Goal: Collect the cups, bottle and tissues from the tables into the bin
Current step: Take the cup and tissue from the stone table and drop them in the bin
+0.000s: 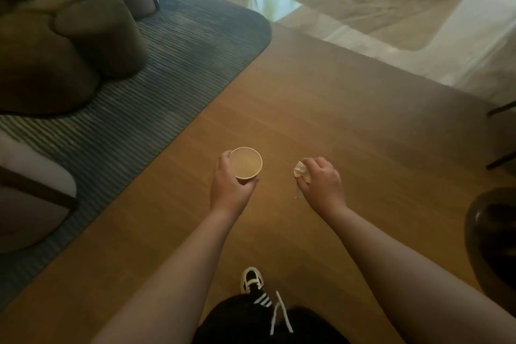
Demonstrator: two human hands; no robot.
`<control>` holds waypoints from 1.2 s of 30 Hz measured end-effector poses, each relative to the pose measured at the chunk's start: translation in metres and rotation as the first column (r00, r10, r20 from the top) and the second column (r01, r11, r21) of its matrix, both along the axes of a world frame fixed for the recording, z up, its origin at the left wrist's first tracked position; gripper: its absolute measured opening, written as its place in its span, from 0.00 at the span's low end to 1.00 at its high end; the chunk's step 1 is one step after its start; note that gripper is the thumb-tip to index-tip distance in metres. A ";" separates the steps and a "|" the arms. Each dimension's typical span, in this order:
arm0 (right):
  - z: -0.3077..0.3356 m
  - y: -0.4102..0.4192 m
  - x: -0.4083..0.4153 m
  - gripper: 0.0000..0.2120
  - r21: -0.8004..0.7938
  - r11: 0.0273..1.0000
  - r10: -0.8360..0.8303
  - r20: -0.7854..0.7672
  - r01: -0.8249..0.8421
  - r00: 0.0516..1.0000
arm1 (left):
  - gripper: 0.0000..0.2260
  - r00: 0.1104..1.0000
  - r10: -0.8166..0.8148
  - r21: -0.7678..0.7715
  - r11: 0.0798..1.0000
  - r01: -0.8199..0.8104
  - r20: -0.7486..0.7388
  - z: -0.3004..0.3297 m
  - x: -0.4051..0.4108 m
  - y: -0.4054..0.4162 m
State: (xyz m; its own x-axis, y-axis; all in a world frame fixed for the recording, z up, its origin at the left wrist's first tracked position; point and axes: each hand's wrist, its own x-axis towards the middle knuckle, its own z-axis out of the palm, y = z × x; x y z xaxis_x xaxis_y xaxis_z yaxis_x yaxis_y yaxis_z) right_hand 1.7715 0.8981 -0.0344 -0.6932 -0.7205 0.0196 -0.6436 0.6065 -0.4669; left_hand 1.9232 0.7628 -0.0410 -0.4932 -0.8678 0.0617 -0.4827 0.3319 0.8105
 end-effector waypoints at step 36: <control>-0.010 -0.447 -0.635 0.17 -0.012 0.997 0.070 -0.011 -0.070 0.997 | 0.35 0.990 0.130 0.039 0.990 -0.133 0.060 -0.015 -0.612 -0.433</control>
State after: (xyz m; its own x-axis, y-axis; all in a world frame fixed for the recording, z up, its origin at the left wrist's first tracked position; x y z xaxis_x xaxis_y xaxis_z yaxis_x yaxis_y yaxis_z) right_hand 1.1363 0.4511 -0.0443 -0.6407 -0.7669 0.0355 -0.6891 0.5541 -0.4670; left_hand 1.3112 0.3301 -0.0561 -0.3761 -0.9266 -0.0020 -0.5657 0.2279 0.7925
